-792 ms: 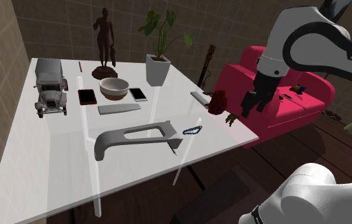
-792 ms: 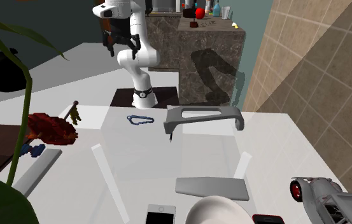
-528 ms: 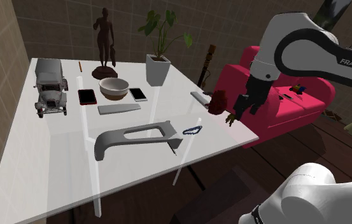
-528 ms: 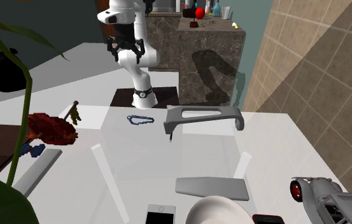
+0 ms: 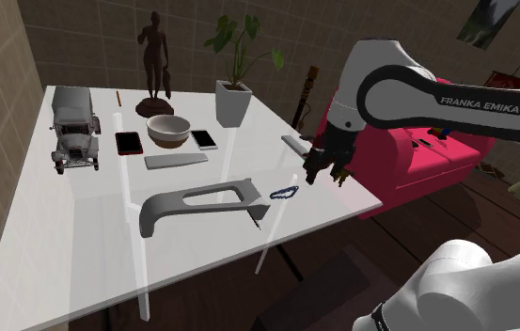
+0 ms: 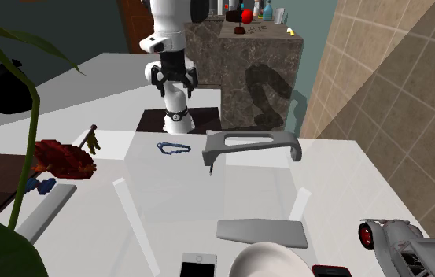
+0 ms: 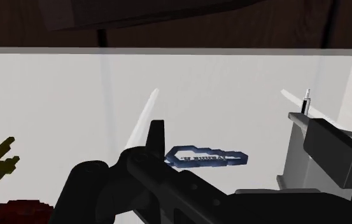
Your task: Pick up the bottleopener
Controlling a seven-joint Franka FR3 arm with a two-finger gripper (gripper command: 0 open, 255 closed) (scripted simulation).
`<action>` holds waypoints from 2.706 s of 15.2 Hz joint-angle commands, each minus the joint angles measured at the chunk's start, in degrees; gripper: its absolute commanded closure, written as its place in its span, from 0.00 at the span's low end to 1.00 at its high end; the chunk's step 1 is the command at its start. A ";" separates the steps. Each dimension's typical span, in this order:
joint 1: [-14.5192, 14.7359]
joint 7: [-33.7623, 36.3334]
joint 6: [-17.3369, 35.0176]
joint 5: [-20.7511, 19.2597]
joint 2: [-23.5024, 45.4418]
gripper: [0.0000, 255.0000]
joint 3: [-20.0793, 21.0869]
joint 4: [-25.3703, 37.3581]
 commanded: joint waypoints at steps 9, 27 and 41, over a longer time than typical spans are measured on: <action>2.62 7.00 16.38 5.15 16.41 0.00 5.30 3.36; 3.74 10.20 28.98 5.92 28.57 1.00 7.90 4.76; 3.66 10.30 23.41 6.04 25.99 1.00 7.62 7.78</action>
